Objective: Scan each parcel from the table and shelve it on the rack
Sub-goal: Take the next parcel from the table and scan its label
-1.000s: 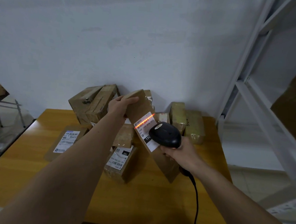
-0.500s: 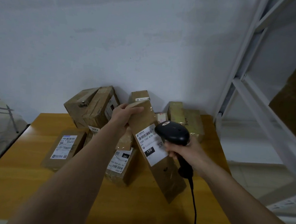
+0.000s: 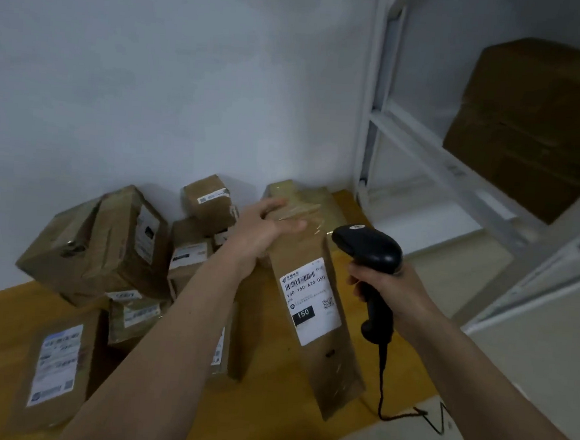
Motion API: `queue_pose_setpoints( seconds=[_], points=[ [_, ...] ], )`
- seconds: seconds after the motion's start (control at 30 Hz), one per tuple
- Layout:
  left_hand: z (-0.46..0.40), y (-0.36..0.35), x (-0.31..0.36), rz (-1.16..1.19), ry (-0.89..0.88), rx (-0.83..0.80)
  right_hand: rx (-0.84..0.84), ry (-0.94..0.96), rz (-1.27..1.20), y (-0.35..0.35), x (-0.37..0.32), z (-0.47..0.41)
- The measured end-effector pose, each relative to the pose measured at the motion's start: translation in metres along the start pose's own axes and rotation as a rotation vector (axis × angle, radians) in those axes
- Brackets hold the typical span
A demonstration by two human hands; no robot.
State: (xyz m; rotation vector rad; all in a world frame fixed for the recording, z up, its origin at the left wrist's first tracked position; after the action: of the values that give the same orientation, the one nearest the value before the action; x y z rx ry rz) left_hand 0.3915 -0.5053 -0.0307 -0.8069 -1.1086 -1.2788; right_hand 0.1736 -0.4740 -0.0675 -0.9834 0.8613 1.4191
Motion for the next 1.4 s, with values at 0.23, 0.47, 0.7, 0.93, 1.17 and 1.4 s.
queue_pose_setpoints(
  seconds=[0.23,0.47,0.7,0.93,1.17,1.4],
  points=[
    [0.021,-0.060,0.000,-0.184,-0.034,-0.175,0.138,0.027,-0.098,0.051,0.010,0.035],
    [0.060,-0.160,0.009,-0.440,-0.050,-0.403,0.302,0.072,-0.183,0.143,0.017,0.095],
    [0.132,-0.279,0.010,-0.562,-0.144,-0.476,0.482,0.082,-0.271,0.258,0.047,0.180],
    [0.188,-0.348,0.005,-0.569,-0.240,-0.256,0.628,0.108,-0.241,0.355,0.070,0.251],
    [0.236,-0.405,0.003,-0.327,-0.253,-0.124,0.701,0.139,-0.250,0.419,0.080,0.302],
    [0.238,-0.451,-0.006,0.115,-0.110,-0.223,0.790,0.152,-0.339,0.466,0.081,0.319]
  ],
)
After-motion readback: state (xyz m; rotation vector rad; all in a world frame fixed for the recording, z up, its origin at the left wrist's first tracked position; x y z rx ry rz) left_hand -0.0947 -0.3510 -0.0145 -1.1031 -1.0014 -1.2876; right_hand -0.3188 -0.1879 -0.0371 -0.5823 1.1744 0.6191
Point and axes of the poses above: each hand's wrist, its own z-axis away from the middle knuckle, its own y-axis out of the back of the hand, x = y × z, the point moved 4 cm from there along -z, towards the middle knuckle, and after that the axes turned 1 degree about x, right-handed, at the moved point
